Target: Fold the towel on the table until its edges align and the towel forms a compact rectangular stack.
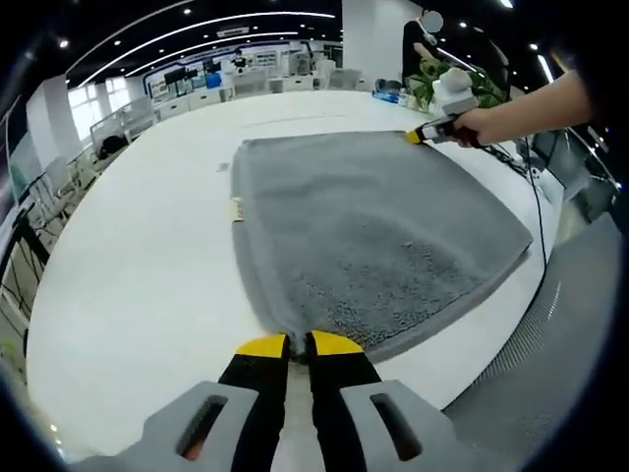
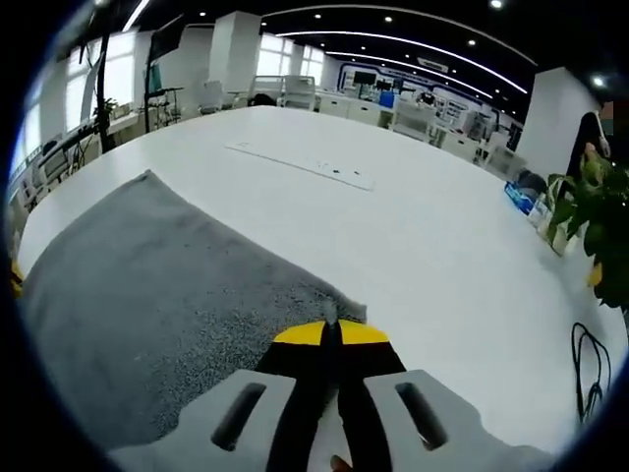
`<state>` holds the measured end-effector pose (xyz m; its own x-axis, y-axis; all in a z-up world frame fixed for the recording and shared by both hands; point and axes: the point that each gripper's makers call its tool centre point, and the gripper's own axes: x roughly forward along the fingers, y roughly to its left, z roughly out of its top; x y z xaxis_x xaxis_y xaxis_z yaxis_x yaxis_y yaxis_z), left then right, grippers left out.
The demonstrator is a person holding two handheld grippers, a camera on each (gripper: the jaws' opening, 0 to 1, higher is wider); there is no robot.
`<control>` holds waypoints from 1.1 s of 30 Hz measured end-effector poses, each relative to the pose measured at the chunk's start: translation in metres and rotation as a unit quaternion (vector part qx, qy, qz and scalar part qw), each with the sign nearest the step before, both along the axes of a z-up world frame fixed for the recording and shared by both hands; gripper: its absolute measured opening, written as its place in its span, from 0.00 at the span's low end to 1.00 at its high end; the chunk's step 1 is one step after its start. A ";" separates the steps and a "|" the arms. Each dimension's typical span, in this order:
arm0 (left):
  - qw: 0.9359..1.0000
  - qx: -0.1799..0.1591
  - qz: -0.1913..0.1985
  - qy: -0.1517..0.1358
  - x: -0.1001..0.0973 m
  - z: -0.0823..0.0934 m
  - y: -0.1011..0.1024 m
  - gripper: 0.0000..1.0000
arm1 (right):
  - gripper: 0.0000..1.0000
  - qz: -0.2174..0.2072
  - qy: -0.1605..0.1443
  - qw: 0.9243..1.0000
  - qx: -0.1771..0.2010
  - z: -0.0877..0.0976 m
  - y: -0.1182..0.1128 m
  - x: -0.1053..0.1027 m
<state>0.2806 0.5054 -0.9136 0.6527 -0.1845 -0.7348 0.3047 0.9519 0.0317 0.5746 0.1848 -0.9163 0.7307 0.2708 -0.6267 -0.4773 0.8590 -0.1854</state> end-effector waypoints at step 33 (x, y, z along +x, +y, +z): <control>0.997 0.041 -0.052 0.048 0.010 -0.001 -0.043 0.08 | 0.00 0.011 0.001 0.999 0.037 0.004 -0.037 0.012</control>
